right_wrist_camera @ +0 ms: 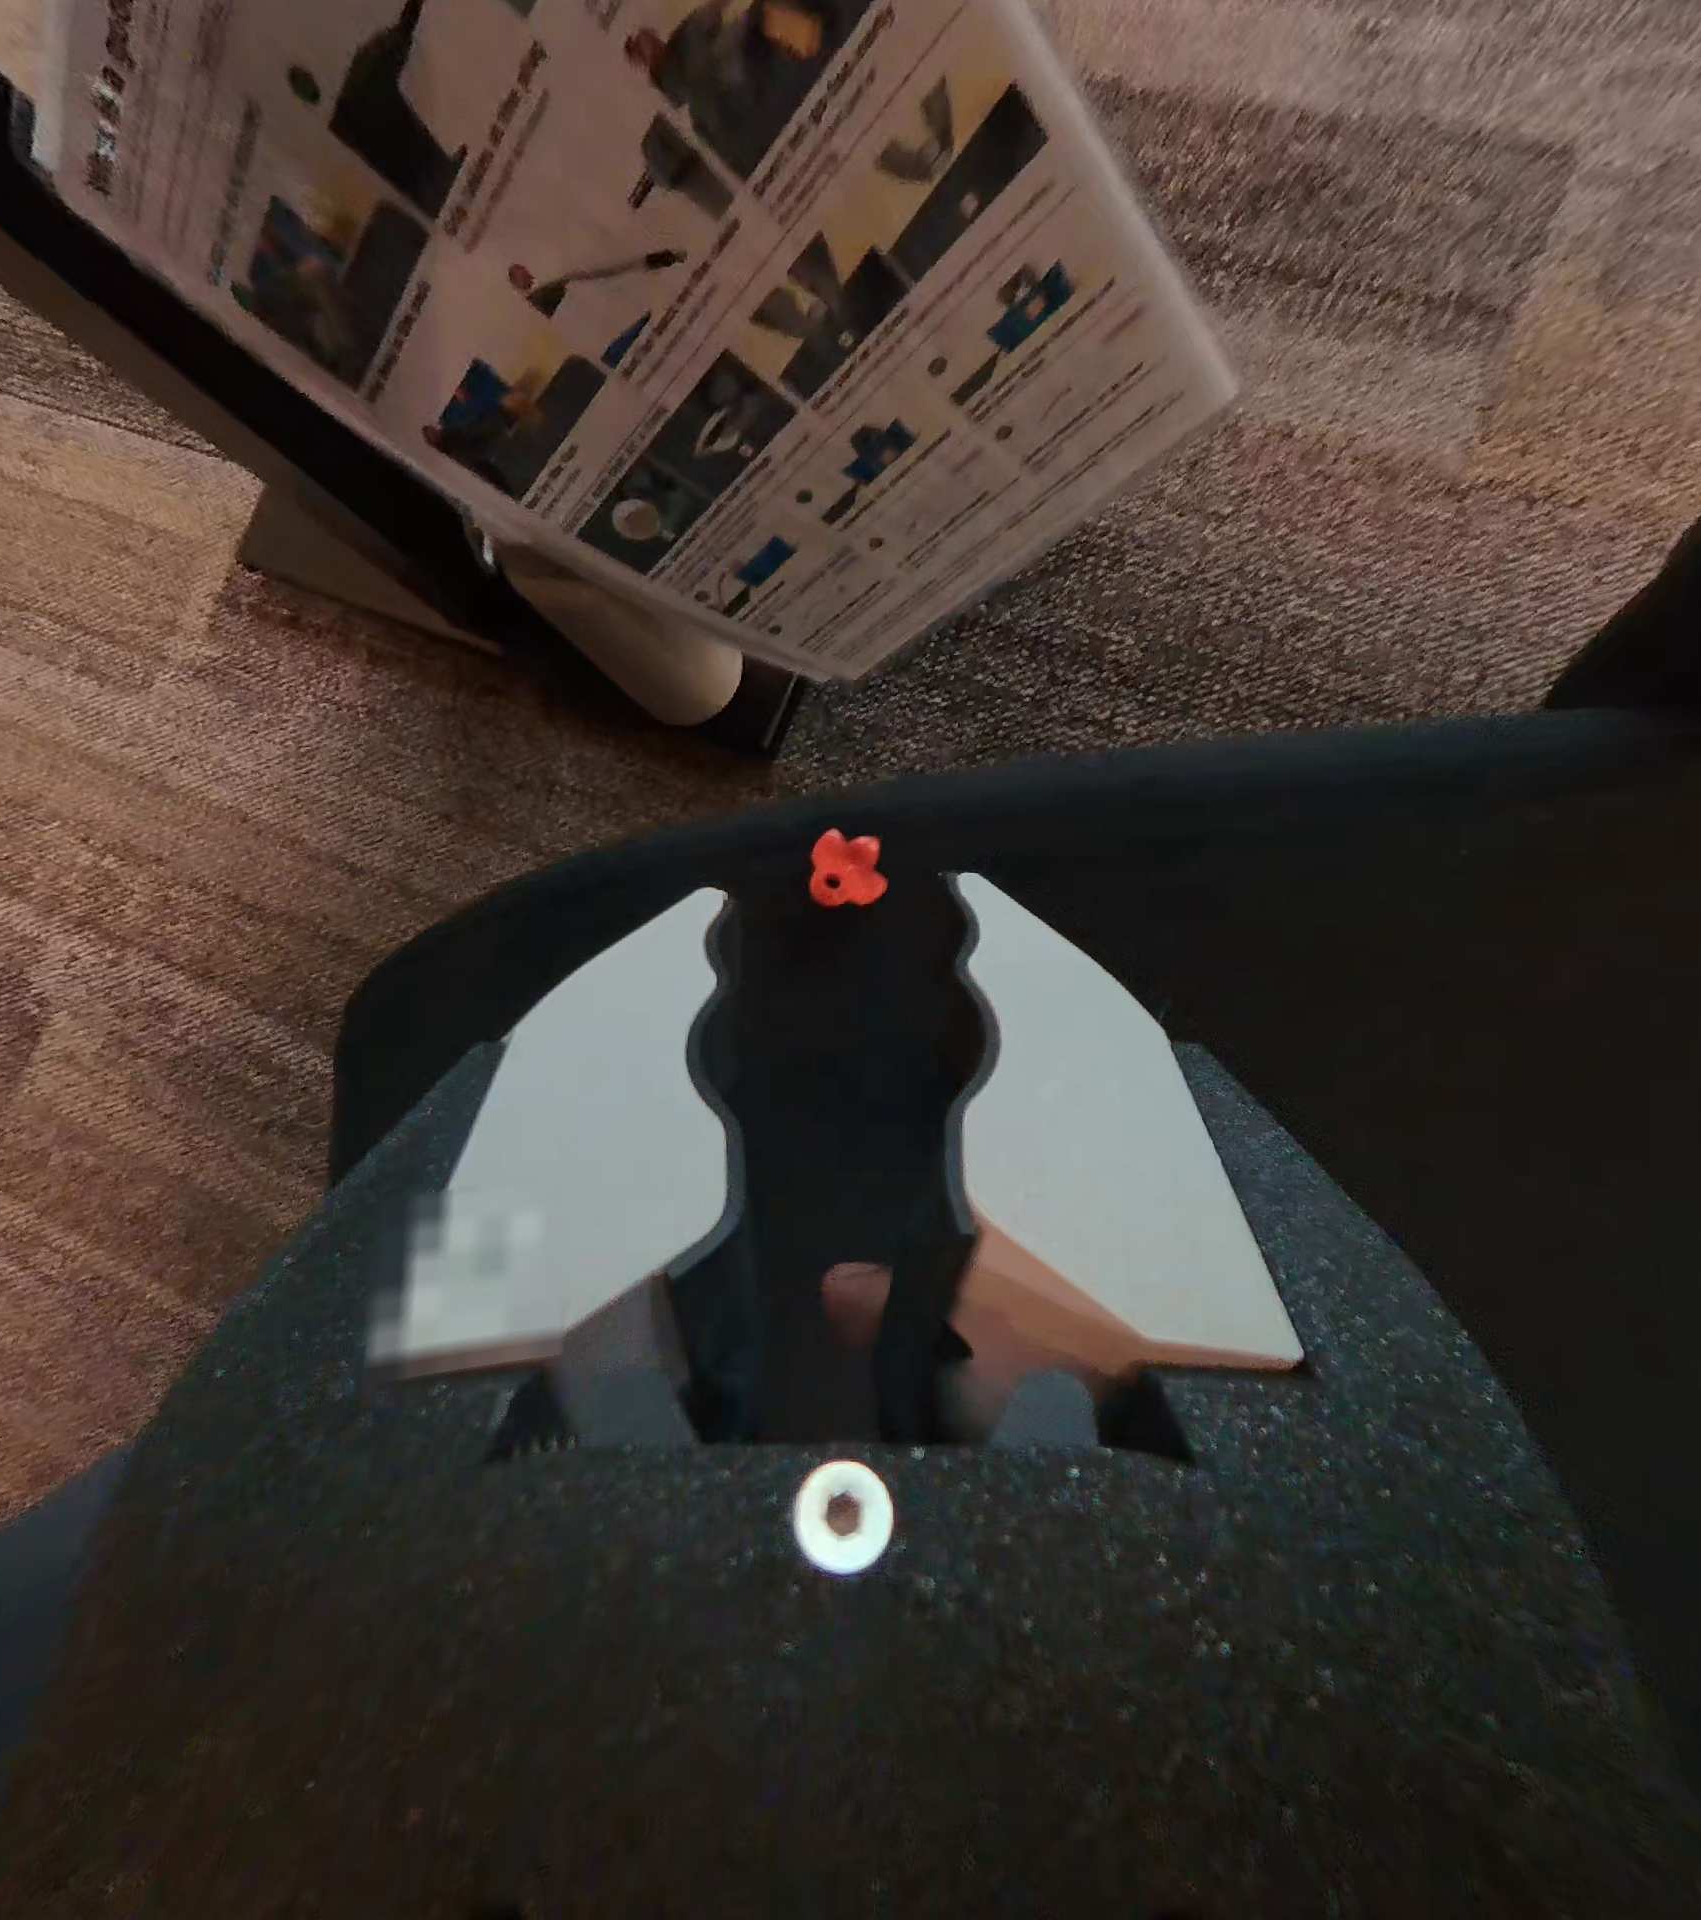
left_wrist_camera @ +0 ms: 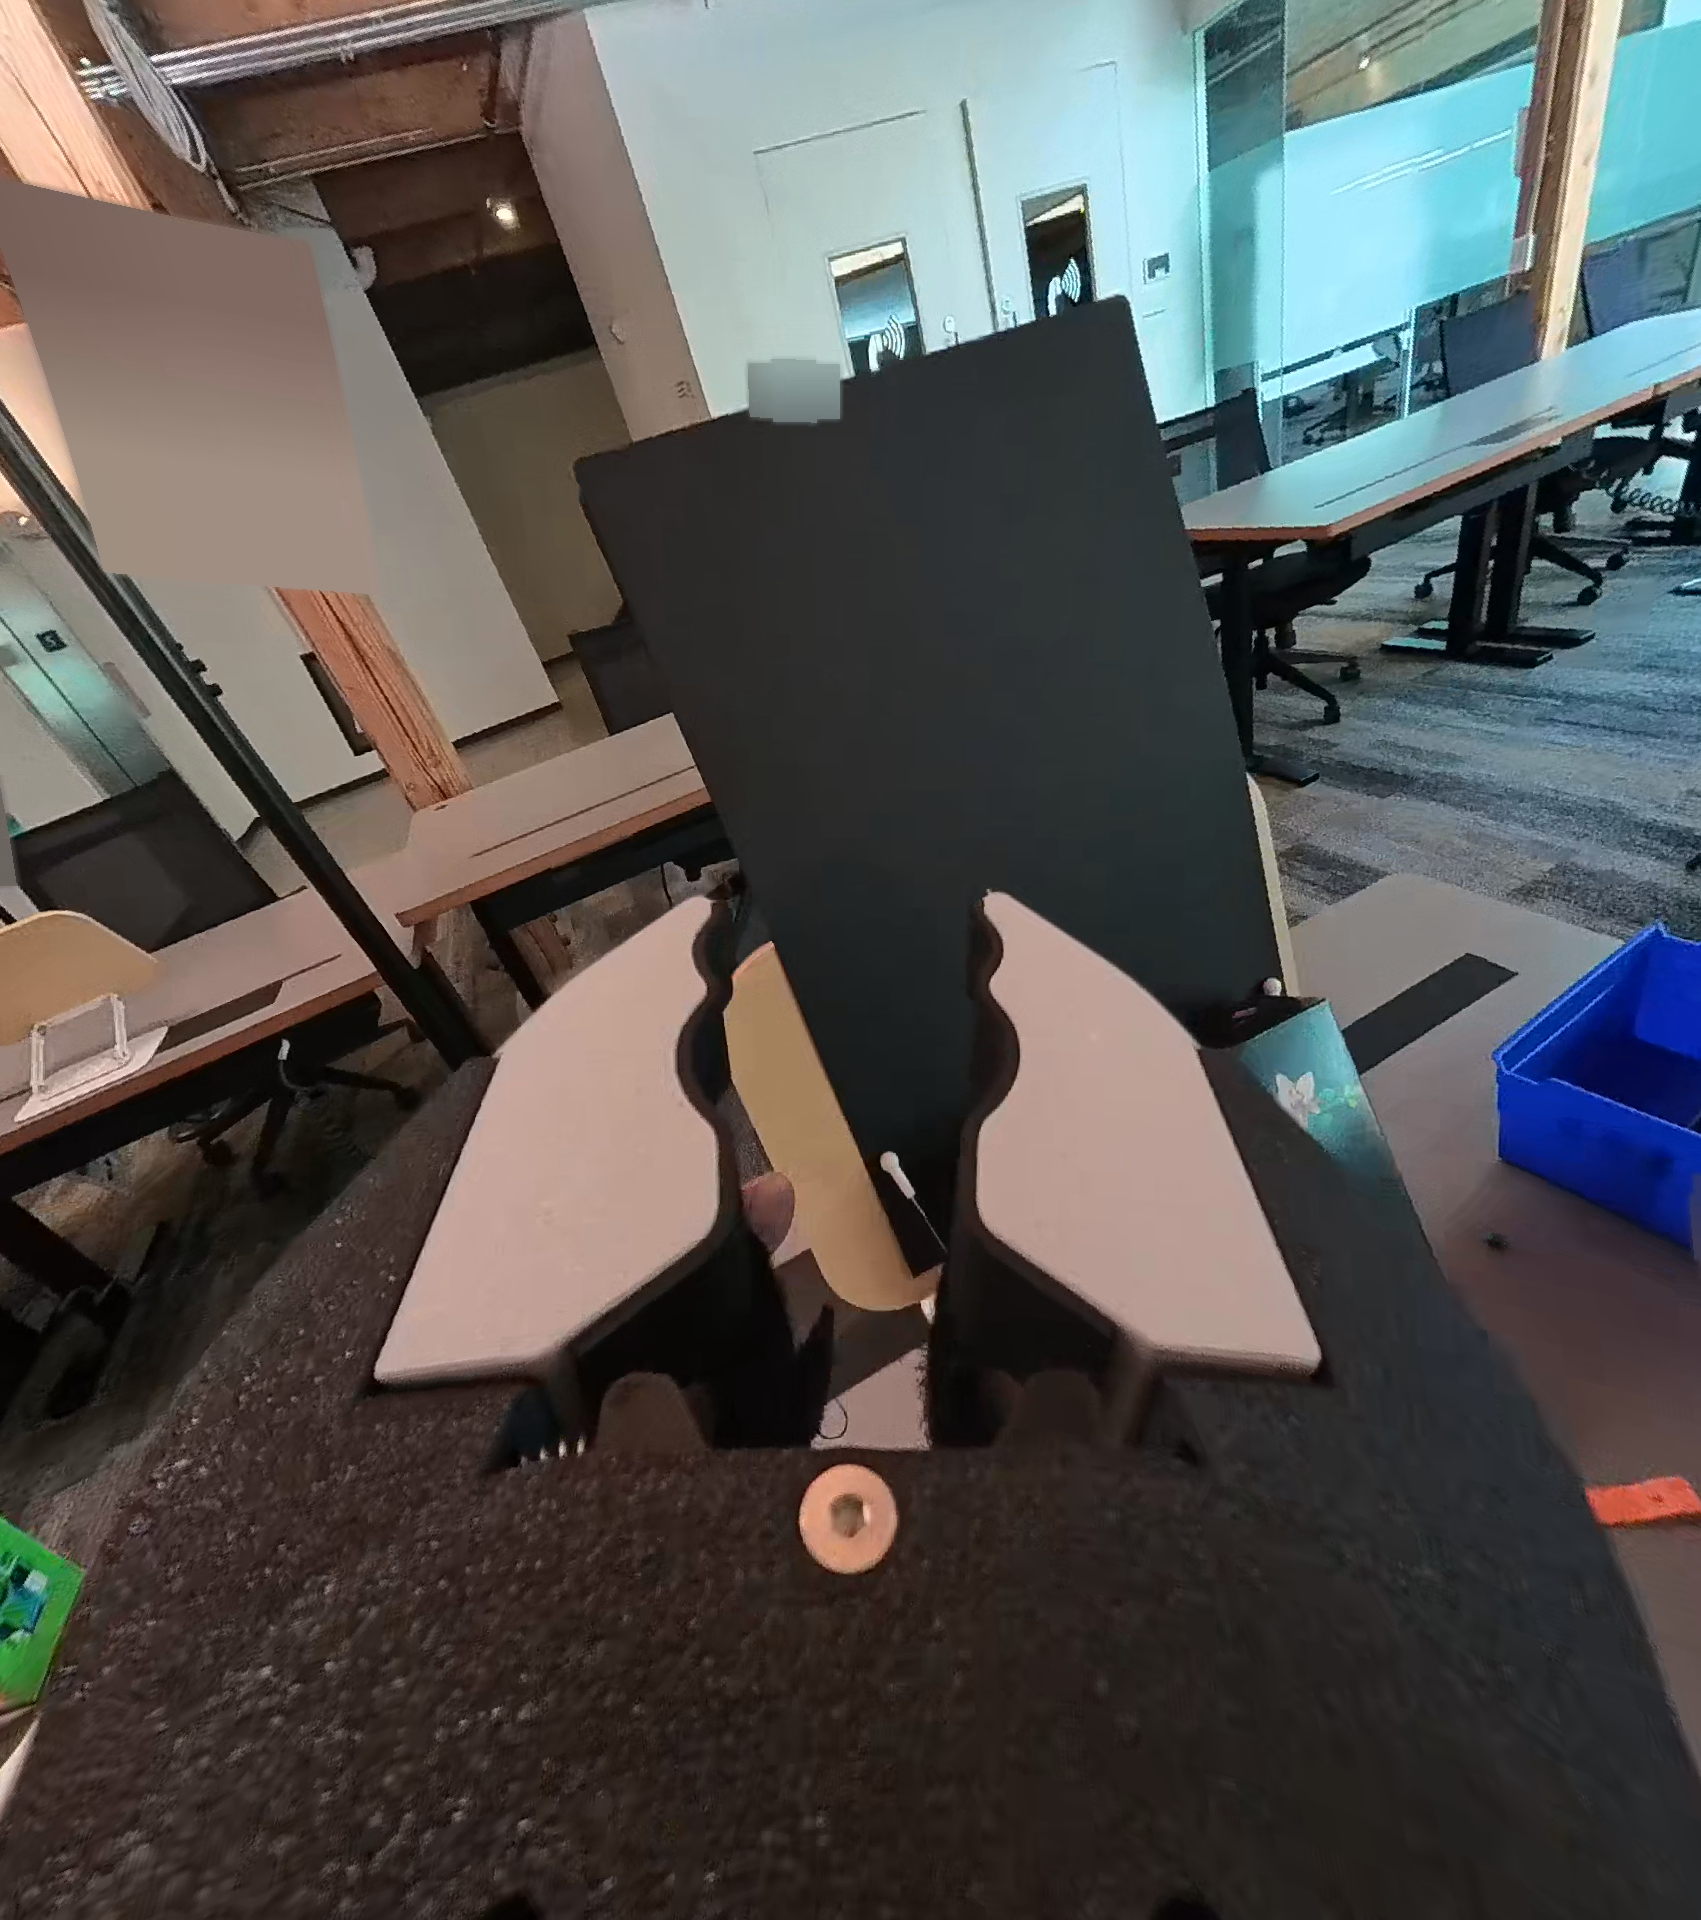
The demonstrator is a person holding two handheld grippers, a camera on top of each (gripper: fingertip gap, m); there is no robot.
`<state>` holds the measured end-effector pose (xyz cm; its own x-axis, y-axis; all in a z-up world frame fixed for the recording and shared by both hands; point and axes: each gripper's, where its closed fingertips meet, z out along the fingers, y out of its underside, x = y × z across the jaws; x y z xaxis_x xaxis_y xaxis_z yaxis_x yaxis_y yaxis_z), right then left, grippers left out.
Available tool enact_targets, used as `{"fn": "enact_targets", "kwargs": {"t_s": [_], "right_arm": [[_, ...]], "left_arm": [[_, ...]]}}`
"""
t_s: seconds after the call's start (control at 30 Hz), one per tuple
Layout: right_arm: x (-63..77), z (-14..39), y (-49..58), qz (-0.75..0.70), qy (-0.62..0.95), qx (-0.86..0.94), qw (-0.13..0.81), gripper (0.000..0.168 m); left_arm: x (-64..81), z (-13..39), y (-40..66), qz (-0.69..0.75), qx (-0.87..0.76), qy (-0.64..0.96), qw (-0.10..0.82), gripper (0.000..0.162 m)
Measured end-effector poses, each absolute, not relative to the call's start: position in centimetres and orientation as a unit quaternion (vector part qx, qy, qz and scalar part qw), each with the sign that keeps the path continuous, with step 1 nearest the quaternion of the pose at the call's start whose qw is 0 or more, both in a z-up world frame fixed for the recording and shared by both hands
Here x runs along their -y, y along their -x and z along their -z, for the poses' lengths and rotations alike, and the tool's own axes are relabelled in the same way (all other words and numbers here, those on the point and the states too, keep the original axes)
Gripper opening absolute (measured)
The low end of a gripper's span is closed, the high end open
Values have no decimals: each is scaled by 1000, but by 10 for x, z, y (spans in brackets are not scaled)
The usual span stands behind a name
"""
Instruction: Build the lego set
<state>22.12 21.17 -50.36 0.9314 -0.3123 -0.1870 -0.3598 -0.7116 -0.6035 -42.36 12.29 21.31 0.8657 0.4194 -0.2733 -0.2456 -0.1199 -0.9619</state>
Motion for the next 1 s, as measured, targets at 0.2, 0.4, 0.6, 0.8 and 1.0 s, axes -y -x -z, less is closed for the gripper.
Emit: {"fn": "enact_targets", "kwargs": {"t_s": [0.2, 0.4, 0.6, 0.8, 1.0], "right_arm": [[-218, 512, -225, 12, 921, -191, 338, 33], [-215, 514, -225, 26, 928, -172, 328, 11], [-174, 489, -188, -46, 963, -29, 262, 6], [-146, 356, -117, -186, 923, 159, 298, 6], [-219, 201, -25, -230, 778, 418, 409, 5]], "left_arm": [[-117, -202, 425, -268, 57, 722, 635, 43], [-105, -188, 428, -275, 66, 732, 619, 43], [-89, -179, 424, -269, 81, 722, 633, 43], [-44, -173, 420, -275, 129, 689, 658, 43], [14, -159, 395, -289, 188, 627, 698, 41]]}}
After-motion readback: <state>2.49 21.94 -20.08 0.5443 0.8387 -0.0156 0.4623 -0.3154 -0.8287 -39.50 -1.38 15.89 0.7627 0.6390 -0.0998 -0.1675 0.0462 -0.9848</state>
